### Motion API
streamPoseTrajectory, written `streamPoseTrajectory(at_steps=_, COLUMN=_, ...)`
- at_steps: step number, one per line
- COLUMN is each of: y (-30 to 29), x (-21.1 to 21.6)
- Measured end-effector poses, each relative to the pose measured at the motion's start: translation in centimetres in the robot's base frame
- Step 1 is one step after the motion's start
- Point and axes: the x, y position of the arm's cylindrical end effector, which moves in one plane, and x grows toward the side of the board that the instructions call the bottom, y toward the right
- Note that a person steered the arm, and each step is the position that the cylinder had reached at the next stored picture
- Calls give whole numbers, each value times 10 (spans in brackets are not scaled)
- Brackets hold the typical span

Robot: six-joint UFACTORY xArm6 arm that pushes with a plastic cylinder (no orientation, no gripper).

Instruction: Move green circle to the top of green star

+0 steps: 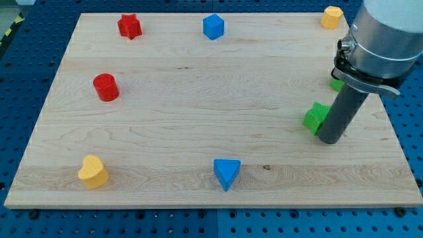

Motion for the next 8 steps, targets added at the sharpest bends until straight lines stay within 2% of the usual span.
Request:
streamPoseTrajectory(at_steps=2, y=66, x=11)
streamPoseTrajectory(at_steps=4, y=137, x=-32)
streamPoseTrajectory(at_steps=7, y=136, x=-144)
streamPoseTrajectory(at_steps=8, y=100, x=-145)
